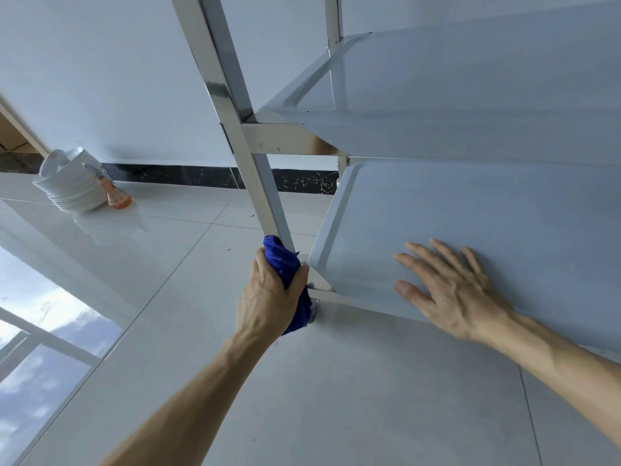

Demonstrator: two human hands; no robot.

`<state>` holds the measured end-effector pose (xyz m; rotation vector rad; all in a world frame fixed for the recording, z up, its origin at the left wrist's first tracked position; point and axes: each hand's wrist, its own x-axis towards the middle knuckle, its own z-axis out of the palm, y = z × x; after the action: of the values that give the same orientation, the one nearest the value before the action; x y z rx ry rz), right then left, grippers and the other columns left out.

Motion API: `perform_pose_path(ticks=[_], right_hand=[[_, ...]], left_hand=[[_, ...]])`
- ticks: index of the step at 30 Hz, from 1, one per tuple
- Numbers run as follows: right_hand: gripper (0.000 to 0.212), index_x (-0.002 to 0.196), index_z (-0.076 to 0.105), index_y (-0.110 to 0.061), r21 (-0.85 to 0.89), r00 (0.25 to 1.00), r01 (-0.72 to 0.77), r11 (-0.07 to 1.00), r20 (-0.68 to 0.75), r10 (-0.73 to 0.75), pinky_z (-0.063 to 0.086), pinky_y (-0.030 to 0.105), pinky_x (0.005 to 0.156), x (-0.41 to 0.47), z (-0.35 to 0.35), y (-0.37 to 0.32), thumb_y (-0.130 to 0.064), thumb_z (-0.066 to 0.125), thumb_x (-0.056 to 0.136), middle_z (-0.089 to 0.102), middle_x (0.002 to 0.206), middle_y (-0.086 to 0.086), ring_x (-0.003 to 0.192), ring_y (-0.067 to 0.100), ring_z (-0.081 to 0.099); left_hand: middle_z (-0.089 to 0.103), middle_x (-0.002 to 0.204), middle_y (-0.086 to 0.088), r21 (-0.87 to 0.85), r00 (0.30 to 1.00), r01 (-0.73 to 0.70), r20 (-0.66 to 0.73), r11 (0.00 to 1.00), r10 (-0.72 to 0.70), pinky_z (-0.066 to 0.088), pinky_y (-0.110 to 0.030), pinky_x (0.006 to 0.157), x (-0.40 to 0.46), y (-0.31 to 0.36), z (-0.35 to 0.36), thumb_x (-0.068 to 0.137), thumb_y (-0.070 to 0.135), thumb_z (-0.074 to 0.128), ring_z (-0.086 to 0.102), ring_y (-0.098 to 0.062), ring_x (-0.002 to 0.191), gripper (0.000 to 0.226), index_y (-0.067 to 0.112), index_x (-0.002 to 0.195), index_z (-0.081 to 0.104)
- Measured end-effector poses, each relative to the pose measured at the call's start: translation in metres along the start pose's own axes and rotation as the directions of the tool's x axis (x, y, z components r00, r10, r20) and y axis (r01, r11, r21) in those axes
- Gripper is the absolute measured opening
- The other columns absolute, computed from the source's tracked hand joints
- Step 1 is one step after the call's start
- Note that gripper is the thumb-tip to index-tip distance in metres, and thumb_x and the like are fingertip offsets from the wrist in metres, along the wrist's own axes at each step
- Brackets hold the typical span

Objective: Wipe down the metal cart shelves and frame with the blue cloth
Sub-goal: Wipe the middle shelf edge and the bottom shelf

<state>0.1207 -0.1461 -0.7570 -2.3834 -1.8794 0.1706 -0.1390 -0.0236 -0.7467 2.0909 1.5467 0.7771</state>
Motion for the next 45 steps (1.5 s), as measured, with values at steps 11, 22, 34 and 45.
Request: perform_pose_path(ticks=[11,22,34,45], right_hand=[[0.055,0.131,0.058,-0.027,0.606,0.992,-0.058,0.794,-0.057,0.116,0.03,0.017,0.097,0.001,-0.037,0.025,-0.059,0.04,0.09,0.059,0.131,-0.011,0.124,0.007,0.051],[0.056,0.128,0.057,-0.017,0.739,0.84,-0.289,0.608,-0.109,0.532,0.047,0.053,0.101,-0.031,-0.071,0.114,-0.06,0.035,0.099,0.063,0.122,0.002,0.113,0.027,0.06],[0.03,0.122,0.065,-0.014,0.418,0.903,0.026,0.908,-0.4,0.158,0.038,0.027,0.104,-0.018,-0.067,0.069,-0.026,0.06,0.095,0.063,0.127,0.003,0.12,0.021,0.056],[0.065,0.146,0.029,-0.051,0.031,0.989,-0.021,0.999,-0.144,0.025,0.02,0.055,0.116,0.043,-0.021,0.058,-0.076,0.022,0.086,0.02,0.162,-0.016,0.147,0.018,0.023]], left_hand=[[0.07,0.079,0.008,0.031,0.834,0.021,0.551,0.999,-0.035,0.054,-0.031,0.069,-0.002,0.064,-0.047,0.079,0.07,0.053,0.068,-0.013,0.073,0.042,0.028,0.085,0.058],[0.055,0.113,0.005,0.175,0.725,-0.638,0.464,0.75,0.509,0.039,-0.038,0.07,0.023,0.209,0.059,0.085,0.07,0.05,0.058,-0.027,0.096,0.053,0.028,0.118,0.043],[0.044,0.146,-0.005,0.205,0.876,-0.453,0.284,0.868,0.39,0.034,-0.045,0.108,0.047,0.109,0.064,0.1,0.032,0.045,0.047,-0.027,0.128,0.038,0.019,0.136,0.048],[0.058,0.123,0.004,0.22,0.899,-0.434,0.167,0.874,0.405,0.031,-0.039,0.103,0.04,0.053,0.065,0.097,0.028,0.041,0.047,-0.02,0.12,0.025,0.023,0.115,0.058]])
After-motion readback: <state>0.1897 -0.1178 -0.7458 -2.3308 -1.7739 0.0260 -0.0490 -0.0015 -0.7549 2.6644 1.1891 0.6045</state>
